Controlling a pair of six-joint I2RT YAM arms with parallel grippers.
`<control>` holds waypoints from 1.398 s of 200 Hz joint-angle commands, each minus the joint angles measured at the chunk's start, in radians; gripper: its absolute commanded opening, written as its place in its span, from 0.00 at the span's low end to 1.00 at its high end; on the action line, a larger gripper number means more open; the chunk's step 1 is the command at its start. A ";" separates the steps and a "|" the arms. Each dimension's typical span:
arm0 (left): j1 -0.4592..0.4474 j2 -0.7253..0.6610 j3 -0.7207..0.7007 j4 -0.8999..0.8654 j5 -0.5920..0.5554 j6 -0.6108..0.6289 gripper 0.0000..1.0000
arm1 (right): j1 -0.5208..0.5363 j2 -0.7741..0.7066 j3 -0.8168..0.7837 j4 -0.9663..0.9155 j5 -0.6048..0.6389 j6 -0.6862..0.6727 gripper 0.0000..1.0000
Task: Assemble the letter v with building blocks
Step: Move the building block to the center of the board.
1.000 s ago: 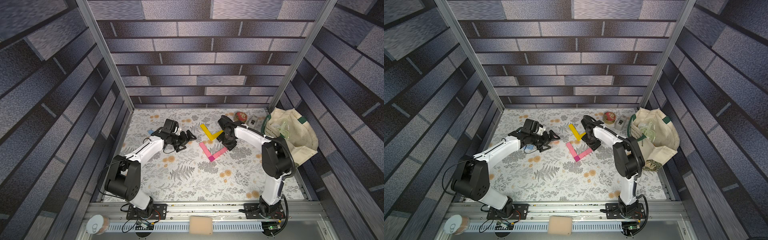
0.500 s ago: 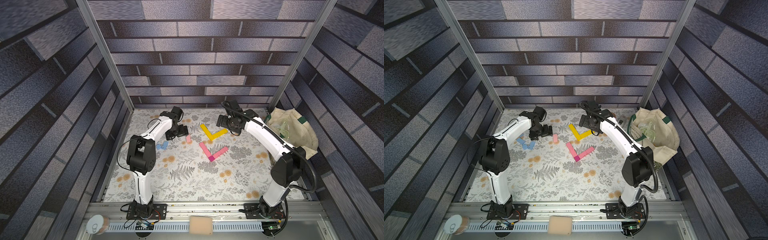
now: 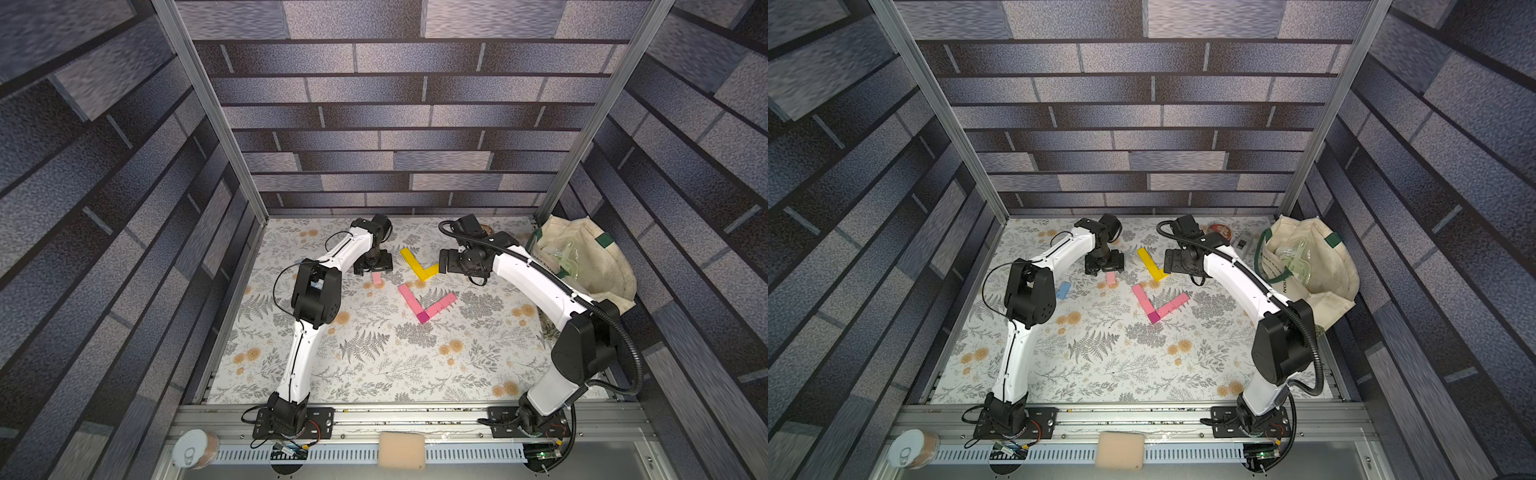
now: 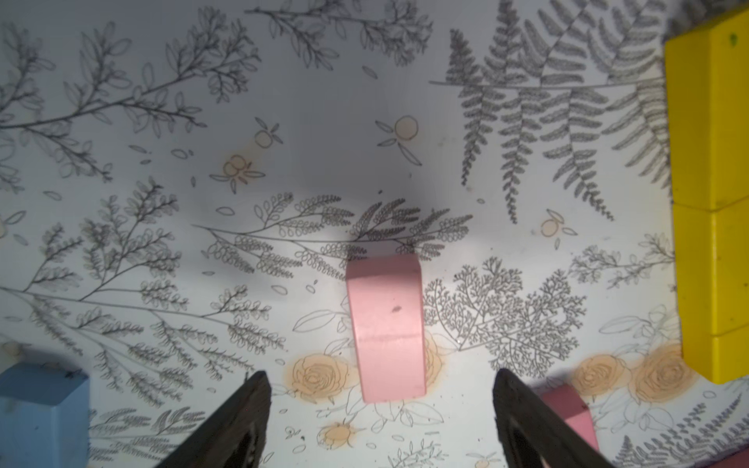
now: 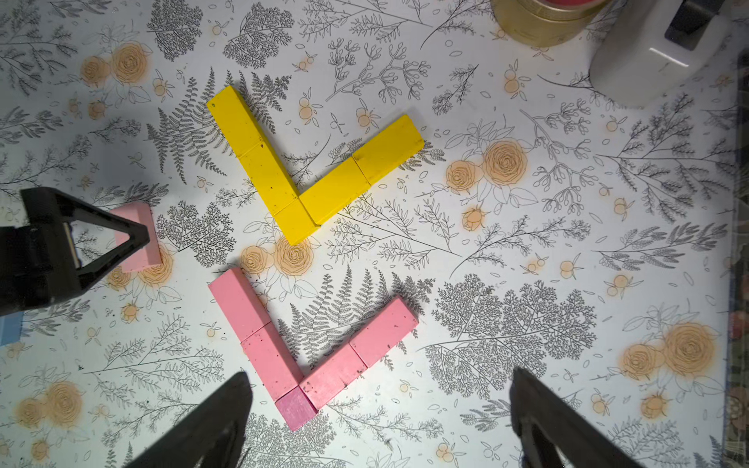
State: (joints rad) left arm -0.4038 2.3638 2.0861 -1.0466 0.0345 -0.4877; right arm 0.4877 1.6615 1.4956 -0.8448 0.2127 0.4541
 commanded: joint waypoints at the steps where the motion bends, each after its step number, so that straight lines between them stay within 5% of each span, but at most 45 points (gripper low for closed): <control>1: 0.011 0.031 0.017 -0.035 0.036 -0.040 0.82 | -0.013 -0.034 -0.018 0.014 0.028 -0.027 1.00; 59: 0.031 0.007 -0.049 0.031 0.033 -0.078 0.52 | -0.020 -0.067 -0.029 0.024 0.029 -0.015 1.00; 107: 0.108 -0.130 -0.299 0.135 0.075 -0.102 0.30 | -0.020 -0.080 -0.031 0.021 0.024 0.000 1.00; 197: 0.211 -0.489 -0.884 0.305 0.094 -0.181 0.27 | 0.019 -0.014 -0.049 0.076 -0.079 0.029 1.00; 247: 0.382 -0.526 -0.910 0.313 0.050 -0.130 0.27 | 0.059 -0.005 -0.047 0.078 -0.076 0.033 1.00; 279: 0.379 -0.501 -0.866 0.303 0.051 -0.116 0.28 | 0.077 0.012 -0.040 0.073 -0.072 0.031 1.00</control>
State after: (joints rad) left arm -0.0002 1.8408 1.1923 -0.7219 0.1093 -0.6312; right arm 0.5510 1.6539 1.4311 -0.7769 0.1444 0.4744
